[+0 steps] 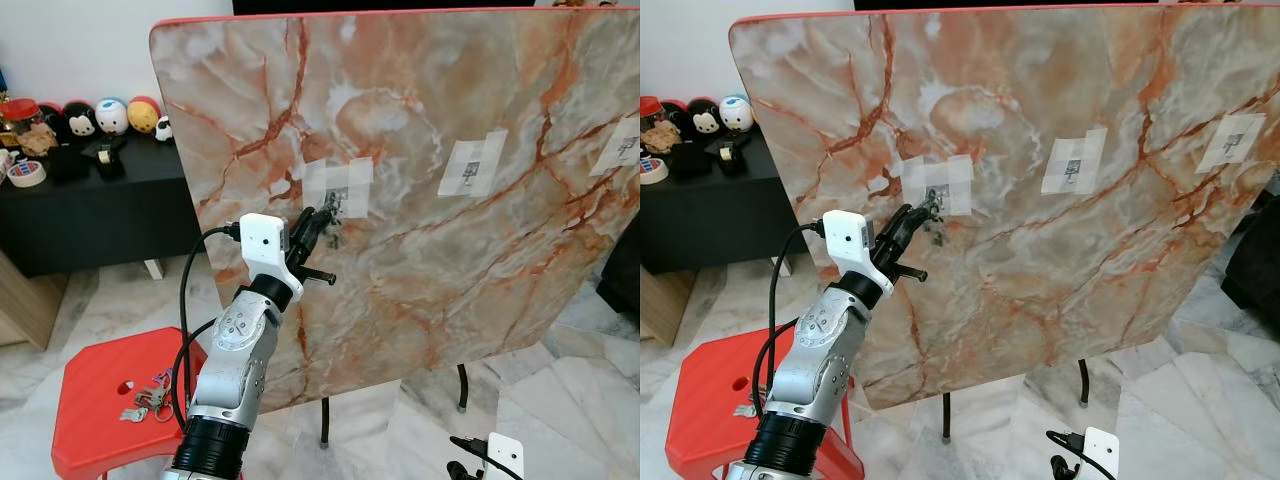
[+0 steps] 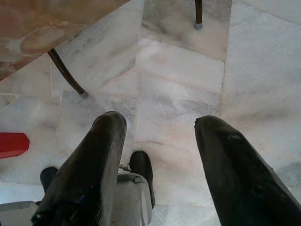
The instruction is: Hang keys on a hook
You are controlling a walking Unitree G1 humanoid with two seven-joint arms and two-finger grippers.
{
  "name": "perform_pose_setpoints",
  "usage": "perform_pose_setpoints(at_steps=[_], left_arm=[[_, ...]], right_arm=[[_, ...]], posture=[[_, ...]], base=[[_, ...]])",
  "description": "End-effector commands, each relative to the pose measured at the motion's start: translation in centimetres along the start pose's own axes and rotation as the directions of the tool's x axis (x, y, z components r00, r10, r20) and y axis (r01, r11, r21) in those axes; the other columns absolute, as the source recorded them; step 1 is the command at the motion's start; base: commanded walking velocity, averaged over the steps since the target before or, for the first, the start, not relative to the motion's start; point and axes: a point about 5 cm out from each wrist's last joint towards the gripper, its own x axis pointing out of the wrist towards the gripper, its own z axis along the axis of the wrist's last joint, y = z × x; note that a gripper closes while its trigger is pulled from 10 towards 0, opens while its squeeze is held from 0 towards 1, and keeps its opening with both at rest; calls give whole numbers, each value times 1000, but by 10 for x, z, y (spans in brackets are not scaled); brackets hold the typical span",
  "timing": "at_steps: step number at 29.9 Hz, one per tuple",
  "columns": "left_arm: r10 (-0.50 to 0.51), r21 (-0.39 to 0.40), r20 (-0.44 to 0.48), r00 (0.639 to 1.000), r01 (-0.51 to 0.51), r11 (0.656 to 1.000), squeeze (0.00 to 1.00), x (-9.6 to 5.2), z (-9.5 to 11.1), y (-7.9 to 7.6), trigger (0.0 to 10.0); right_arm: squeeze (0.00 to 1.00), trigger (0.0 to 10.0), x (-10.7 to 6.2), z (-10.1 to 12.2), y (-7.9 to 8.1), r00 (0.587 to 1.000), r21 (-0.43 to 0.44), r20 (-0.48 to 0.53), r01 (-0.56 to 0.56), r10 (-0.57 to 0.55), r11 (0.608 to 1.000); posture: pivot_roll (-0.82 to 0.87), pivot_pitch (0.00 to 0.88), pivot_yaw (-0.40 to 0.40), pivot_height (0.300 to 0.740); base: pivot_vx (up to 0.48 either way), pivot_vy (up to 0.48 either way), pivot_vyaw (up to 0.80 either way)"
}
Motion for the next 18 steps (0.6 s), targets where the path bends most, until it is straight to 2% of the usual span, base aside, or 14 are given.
perform_pose_setpoints(at_steps=[1,18], left_arm=[[-43,-15,1,999,43,999,0,5,2,-8,10000],[-51,-12,19,999,52,999,0,7,5,-11,10000]], right_arm=[[0,10000,0,0,-1,1000,3,0,4,-4,1000],[0,10000,0,0,-1,1000,-1,-2,1,-1,1000]], posture=[[15,0,-65,740],[14,0,-66,740]], base=[[0,0,0],[0,0,0]])
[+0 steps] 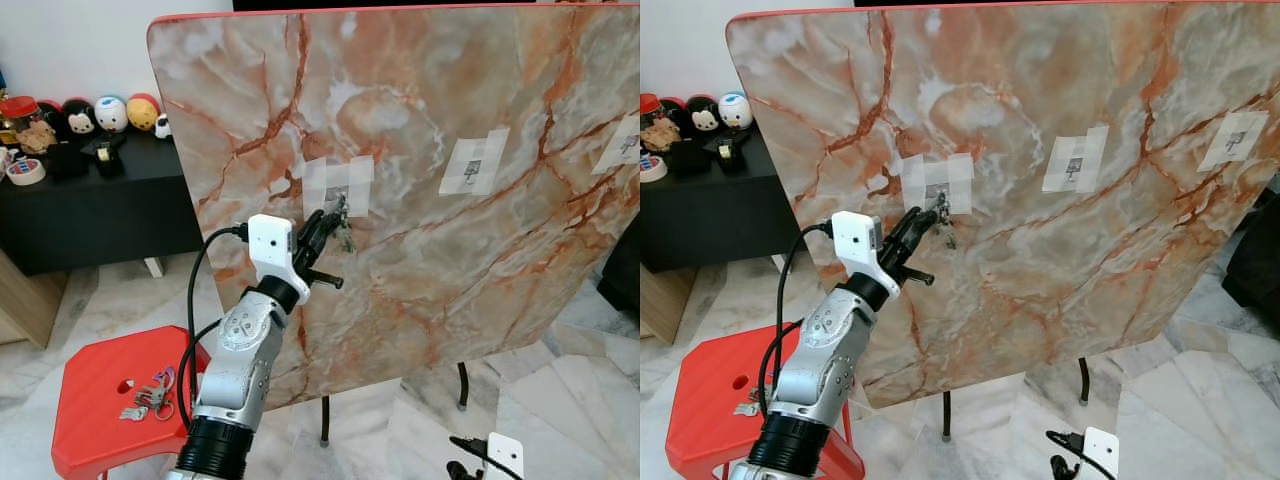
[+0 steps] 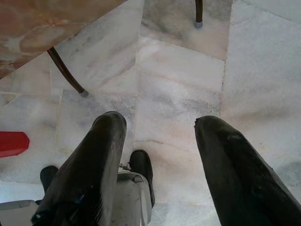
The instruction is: Hang keys on a hook
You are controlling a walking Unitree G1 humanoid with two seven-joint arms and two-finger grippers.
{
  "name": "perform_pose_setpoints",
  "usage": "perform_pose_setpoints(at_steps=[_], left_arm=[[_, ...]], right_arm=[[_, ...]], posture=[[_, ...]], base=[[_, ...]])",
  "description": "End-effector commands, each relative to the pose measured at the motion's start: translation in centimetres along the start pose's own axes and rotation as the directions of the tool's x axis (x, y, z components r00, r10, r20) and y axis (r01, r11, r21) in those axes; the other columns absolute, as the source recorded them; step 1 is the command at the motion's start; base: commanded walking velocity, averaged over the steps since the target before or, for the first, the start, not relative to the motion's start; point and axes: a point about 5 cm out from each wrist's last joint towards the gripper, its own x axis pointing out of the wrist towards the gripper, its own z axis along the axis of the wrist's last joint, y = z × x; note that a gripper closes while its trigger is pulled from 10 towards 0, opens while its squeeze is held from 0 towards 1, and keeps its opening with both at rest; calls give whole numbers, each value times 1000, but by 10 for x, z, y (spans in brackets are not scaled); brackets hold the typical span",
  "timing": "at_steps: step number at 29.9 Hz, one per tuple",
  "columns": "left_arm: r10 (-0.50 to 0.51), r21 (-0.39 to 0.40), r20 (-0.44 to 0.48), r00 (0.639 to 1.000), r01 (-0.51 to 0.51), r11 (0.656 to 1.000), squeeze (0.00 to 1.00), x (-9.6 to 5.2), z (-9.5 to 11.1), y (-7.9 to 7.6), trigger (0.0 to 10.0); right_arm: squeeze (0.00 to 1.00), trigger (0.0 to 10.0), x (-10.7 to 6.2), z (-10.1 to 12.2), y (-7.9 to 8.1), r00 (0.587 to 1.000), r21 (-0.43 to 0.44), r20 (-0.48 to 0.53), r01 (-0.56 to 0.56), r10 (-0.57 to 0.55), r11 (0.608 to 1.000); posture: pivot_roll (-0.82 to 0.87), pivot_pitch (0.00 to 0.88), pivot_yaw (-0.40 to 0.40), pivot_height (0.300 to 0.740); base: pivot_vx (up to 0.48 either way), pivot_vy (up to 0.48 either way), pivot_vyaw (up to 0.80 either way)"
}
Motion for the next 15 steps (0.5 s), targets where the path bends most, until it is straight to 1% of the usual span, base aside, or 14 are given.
perform_pose_setpoints(at_steps=[1,8,15], left_arm=[[-18,6,28,999,17,1000,0,5,7,-3,10000],[-8,11,26,1000,7,1000,0,3,7,-1,10000],[8,18,48,999,-9,1000,0,6,11,0,10000]], right_arm=[[0,10000,0,0,-1,1000,3,-2,4,-4,1000],[0,10000,0,0,-1,1000,0,-2,3,-3,1000],[0,10000,0,1,-1,1000,-2,-2,3,-3,1000]], posture=[[14,0,-66,740],[14,0,-66,740],[15,0,-68,740]], base=[[0,0,0],[0,0,0],[0,0,0]])
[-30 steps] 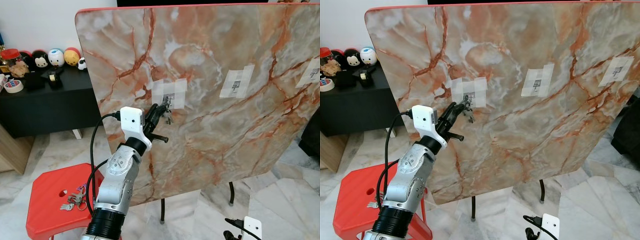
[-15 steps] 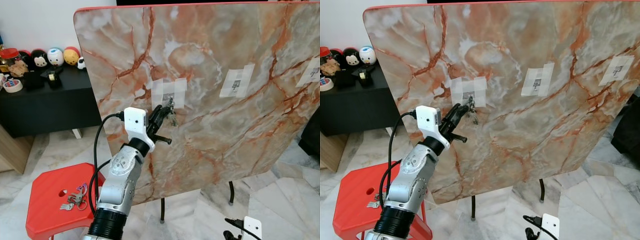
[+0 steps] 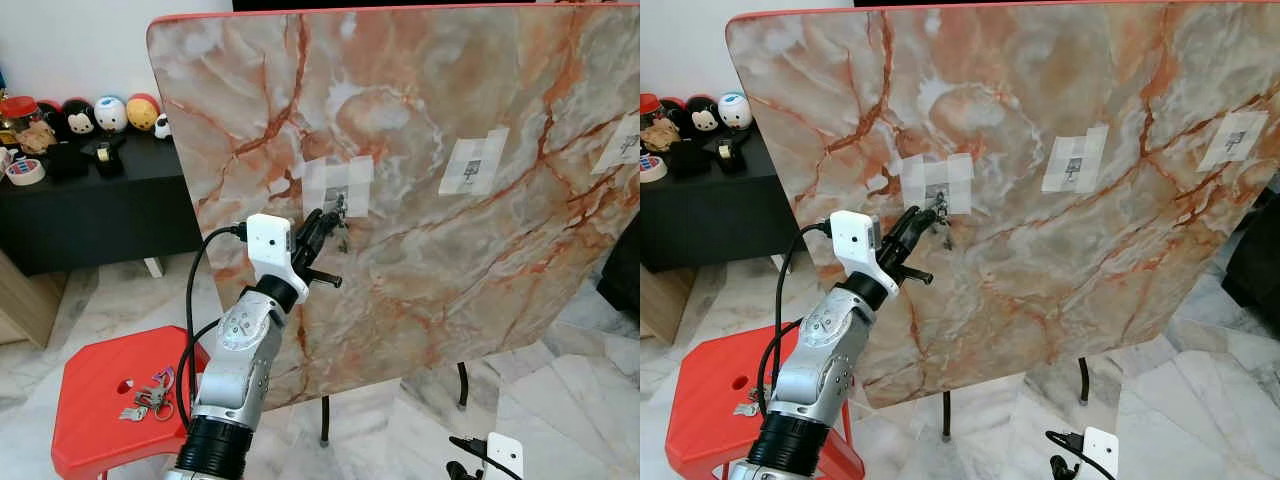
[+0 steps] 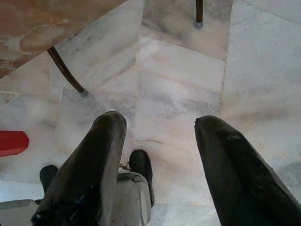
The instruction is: Hang keys on a hook
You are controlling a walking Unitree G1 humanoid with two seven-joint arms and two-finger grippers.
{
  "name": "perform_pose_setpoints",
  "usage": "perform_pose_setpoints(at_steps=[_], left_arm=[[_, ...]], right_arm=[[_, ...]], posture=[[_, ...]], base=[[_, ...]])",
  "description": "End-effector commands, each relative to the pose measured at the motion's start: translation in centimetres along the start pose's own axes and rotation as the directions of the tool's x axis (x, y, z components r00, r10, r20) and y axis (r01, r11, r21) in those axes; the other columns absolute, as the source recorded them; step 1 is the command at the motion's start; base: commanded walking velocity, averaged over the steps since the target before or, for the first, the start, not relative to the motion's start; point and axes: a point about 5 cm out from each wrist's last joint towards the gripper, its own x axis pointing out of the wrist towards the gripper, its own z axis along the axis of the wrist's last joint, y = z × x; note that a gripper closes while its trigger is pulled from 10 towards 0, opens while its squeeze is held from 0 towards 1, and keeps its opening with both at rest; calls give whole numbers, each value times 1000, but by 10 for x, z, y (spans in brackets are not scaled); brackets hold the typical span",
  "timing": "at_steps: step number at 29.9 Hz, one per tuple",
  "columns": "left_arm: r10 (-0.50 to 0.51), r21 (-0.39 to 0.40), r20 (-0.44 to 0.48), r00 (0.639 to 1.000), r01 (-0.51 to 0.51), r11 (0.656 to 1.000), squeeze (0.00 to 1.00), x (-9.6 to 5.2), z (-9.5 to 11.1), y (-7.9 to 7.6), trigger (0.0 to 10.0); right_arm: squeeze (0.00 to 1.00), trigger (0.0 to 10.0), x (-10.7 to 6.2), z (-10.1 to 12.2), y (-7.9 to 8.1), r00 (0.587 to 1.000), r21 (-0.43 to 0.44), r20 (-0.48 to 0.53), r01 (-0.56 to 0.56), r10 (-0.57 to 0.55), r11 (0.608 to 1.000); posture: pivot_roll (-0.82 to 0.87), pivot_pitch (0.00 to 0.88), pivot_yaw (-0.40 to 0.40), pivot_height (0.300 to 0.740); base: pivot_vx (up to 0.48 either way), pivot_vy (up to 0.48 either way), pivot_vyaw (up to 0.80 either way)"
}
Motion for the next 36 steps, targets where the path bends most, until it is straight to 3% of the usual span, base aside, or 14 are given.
perform_pose_setpoints(at_steps=[1,23,36], left_arm=[[-11,13,42,999,10,1000,0,5,9,-3,10000],[-20,27,66,998,18,999,0,7,15,-5,10000],[-107,21,65,992,106,994,0,7,17,-17,10000]], right_arm=[[0,10000,0,1,-1,1000,1,-1,4,-4,1000],[0,10000,0,1,-1,1000,-6,-7,2,-2,1000],[0,10000,0,1,-2,1000,-22,-12,-1,1,1000]], posture=[[15,0,-68,740],[16,0,-69,740],[18,0,-72,740]], base=[[0,0,0],[0,0,0],[0,0,0]])
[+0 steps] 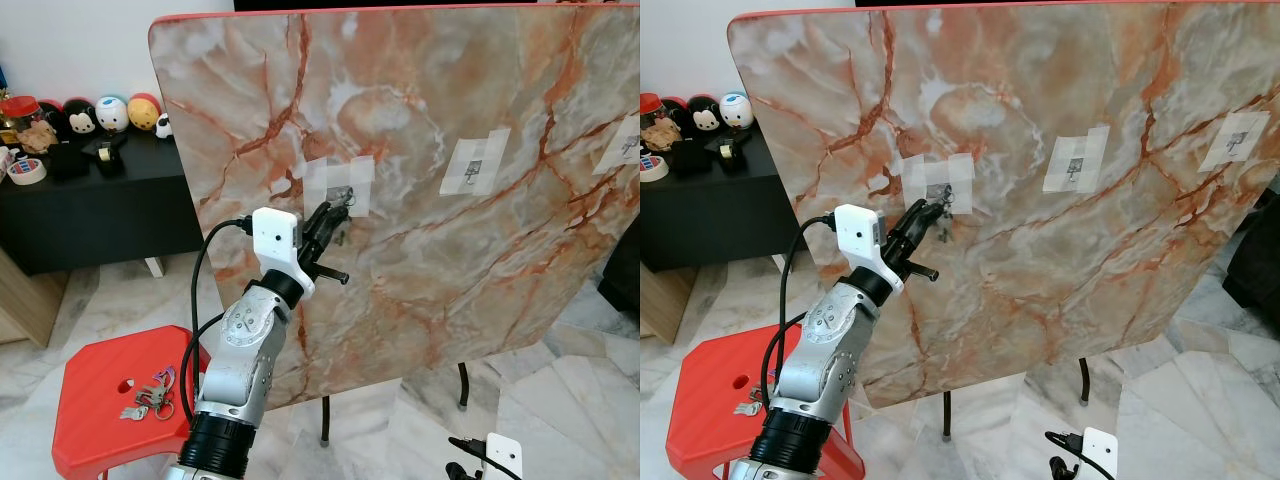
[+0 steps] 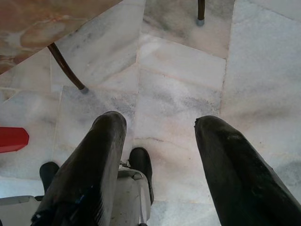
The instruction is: Hang keys on a hook
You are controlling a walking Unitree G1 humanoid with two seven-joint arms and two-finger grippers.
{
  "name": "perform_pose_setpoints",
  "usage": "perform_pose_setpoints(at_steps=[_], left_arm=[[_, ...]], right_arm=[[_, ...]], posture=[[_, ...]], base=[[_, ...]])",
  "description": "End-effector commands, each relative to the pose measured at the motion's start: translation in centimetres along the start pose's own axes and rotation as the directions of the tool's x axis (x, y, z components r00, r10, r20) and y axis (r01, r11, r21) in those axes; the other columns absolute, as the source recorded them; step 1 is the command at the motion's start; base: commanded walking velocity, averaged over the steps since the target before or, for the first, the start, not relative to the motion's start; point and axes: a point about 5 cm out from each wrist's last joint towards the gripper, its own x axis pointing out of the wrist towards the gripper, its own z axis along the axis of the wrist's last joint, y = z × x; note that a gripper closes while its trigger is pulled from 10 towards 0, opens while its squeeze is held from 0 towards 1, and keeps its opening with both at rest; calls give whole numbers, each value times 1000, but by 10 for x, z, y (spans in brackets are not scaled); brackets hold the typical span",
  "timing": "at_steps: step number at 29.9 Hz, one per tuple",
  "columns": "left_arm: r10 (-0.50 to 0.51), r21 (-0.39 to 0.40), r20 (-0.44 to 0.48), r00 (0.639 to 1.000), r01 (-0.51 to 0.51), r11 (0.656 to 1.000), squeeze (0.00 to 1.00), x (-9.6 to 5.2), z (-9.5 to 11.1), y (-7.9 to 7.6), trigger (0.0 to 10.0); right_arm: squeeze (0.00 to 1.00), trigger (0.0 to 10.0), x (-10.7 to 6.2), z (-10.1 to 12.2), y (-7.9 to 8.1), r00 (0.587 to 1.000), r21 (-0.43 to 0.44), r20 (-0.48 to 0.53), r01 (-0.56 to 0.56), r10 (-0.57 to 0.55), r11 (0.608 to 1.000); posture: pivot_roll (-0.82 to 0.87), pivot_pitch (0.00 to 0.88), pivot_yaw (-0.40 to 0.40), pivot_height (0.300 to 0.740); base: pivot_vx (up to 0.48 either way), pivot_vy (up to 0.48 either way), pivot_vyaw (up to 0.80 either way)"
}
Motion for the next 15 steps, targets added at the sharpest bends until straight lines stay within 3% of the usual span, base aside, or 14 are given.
perform_pose_setpoints(at_steps=[1,15], left_arm=[[-35,6,35,999,35,999,0,3,9,-5,10000],[-78,54,-28,997,80,995,0,1,0,-10,10000]], right_arm=[[0,10000,0,2,-2,1000,-12,0,3,-3,1000],[0,10000,0,2,-2,1000,-12,-1,0,0,1000]], posture=[[18,0,-72,740],[16,0,-71,740]], base=[[0,0,0],[0,0,0]])
